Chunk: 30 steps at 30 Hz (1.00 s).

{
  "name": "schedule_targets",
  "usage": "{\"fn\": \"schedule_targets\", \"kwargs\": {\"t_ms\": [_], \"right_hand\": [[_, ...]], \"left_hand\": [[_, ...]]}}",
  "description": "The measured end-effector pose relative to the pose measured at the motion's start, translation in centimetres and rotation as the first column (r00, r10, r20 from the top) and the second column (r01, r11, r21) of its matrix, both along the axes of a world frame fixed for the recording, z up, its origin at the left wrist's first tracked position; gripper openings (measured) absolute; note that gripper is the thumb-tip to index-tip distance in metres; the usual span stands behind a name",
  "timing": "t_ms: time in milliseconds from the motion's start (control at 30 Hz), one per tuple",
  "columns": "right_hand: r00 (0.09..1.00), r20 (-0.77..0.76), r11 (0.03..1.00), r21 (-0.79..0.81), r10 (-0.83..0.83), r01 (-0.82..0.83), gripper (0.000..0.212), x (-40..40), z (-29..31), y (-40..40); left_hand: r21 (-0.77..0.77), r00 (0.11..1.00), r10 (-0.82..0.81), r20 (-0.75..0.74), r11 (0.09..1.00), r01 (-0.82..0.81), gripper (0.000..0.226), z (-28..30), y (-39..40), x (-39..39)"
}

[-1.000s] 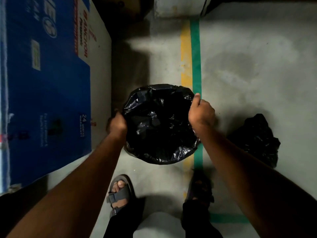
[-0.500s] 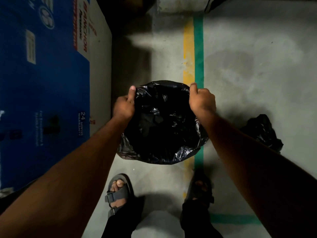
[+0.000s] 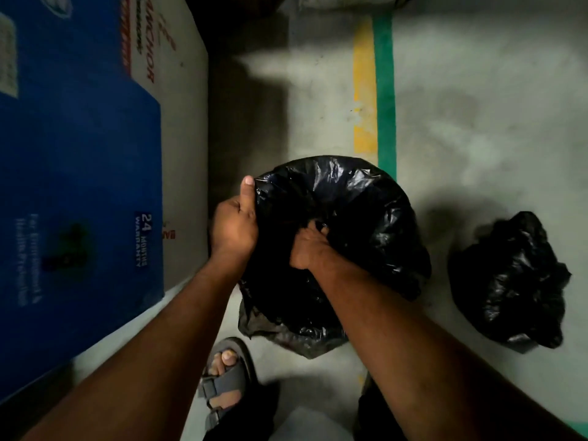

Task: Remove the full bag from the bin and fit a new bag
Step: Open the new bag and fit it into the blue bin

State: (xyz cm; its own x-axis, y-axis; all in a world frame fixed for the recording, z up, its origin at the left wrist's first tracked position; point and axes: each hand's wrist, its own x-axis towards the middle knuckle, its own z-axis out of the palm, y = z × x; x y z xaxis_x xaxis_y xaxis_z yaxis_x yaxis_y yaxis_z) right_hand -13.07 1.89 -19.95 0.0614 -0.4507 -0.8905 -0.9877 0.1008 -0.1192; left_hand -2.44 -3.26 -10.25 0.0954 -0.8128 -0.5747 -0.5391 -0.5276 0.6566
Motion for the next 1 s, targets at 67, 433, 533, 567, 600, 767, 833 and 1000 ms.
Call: {"fn": "schedule_targets", "kwargs": {"t_ms": [67, 433, 533, 567, 600, 767, 833, 1000], "right_hand": [[0.999, 0.015, 0.994, 0.101, 0.033, -0.034, 0.063, -0.1, -1.1, 0.2], [0.993, -0.109, 0.977, -0.212, -0.034, 0.01, 0.061, -3.9, 0.1, 1.9], [0.986, -0.148, 0.99, -0.107, 0.076, -0.093, 0.077, -3.6, -1.3, 3.2], [0.989, -0.141, 0.99, -0.132, 0.041, -0.06, 0.073, -3.3, -1.0, 3.7], [0.992, -0.125, 0.984, -0.177, 0.011, -0.033, 0.067, -2.8, -0.3, 4.2], [0.996, 0.056, 0.879, -0.468, -0.07, 0.088, 0.039, -2.8, 7.0, 6.6], [0.981, 0.137, 0.891, -0.417, -0.134, 0.18, 0.035, -3.4, 10.2, 7.0], [0.992, -0.05, 0.801, -0.596, -0.114, 0.062, 0.031, -4.5, 15.6, 9.8]], "left_hand": [[0.028, 0.998, 0.019, 0.057, 0.999, -0.02, 0.06, 0.2, -0.3, 0.4], [-0.029, 0.987, -0.069, 0.147, 0.997, 0.074, 0.059, 1.0, 0.8, 0.5], [-0.008, 0.986, -0.073, 0.149, 0.997, 0.075, 0.062, 1.1, 0.7, 0.5], [0.005, 0.988, -0.06, 0.145, 0.998, 0.059, 0.06, 1.0, 0.8, 0.7], [0.002, 0.986, -0.056, 0.16, 0.998, 0.057, 0.058, 1.0, 1.0, 0.9], [-0.27, 0.787, -0.239, 0.569, 0.85, 0.453, 0.045, 3.4, 4.3, 1.9], [-0.237, 0.676, -0.539, 0.503, 0.666, 0.708, 0.047, 5.2, 7.1, 1.3], [0.152, 0.139, -0.903, 0.407, 0.217, 0.964, 0.058, 7.3, 13.6, 2.7]]}}
